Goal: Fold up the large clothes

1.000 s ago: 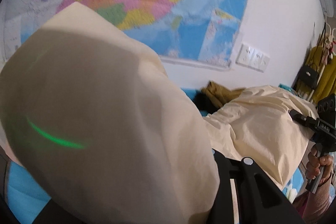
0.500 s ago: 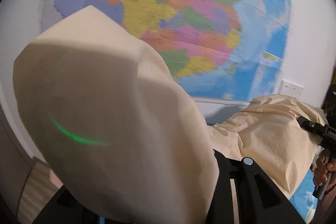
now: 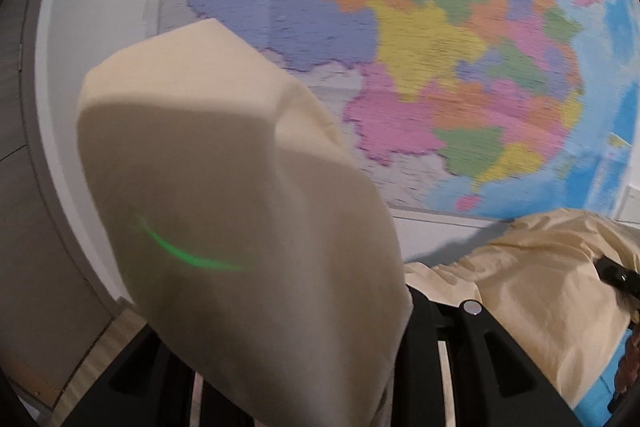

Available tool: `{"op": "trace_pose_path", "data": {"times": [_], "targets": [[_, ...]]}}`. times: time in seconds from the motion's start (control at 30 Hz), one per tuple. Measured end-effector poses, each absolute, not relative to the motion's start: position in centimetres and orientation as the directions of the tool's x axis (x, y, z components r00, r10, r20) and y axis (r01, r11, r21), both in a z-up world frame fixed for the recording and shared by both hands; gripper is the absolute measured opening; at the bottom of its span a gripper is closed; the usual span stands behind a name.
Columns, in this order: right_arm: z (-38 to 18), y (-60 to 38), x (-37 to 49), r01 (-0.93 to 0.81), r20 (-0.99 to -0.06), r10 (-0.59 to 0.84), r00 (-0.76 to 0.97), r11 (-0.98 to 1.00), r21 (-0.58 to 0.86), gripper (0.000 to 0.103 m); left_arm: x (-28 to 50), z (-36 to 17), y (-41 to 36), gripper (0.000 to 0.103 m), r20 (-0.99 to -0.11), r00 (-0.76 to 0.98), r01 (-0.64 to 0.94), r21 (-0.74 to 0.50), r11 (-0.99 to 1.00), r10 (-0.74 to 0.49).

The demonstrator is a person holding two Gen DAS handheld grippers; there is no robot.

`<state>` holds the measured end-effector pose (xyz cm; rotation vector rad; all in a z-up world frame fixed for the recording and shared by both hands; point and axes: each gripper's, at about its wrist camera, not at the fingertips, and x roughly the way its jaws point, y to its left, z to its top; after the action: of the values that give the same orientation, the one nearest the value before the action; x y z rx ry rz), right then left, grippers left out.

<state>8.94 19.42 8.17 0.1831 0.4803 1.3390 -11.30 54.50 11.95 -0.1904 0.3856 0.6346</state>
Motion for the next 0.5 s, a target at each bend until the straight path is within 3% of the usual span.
{"op": "trace_pose_path", "data": {"times": [0.2, 0.3, 0.43, 0.5], "targets": [[6.9, 23.8, 7.9, -0.906, -0.219, 0.964, 0.149, 0.222, 0.361, 0.012, -10.5, 11.7, 59.4, 0.026, -0.37, 0.673, -0.691, -0.009, 0.723, 0.64], [4.6, 26.6, 6.8, -0.927, -0.259, 0.952, 0.16, 0.235, 0.293, 0.012, -10.0, 9.5, 62.9, 0.026, -0.381, 0.635, -0.738, -0.039, 0.674, 0.672], [-2.4, 30.3, 7.2, -0.904, -0.444, 0.891, 0.094, 0.263, 0.338, 0.015, -8.8, 1.6, 66.9, 0.027, -0.519, 0.489, -0.811, 0.026, 0.585, 0.701], [-5.1, 30.3, 7.3, -0.888, -0.482, 0.874, 0.057, 0.265, 0.376, 0.024, -9.3, -2.7, 68.7, 0.029, -0.596, 0.446, -0.832, 0.0, 0.555, 0.667]]}}
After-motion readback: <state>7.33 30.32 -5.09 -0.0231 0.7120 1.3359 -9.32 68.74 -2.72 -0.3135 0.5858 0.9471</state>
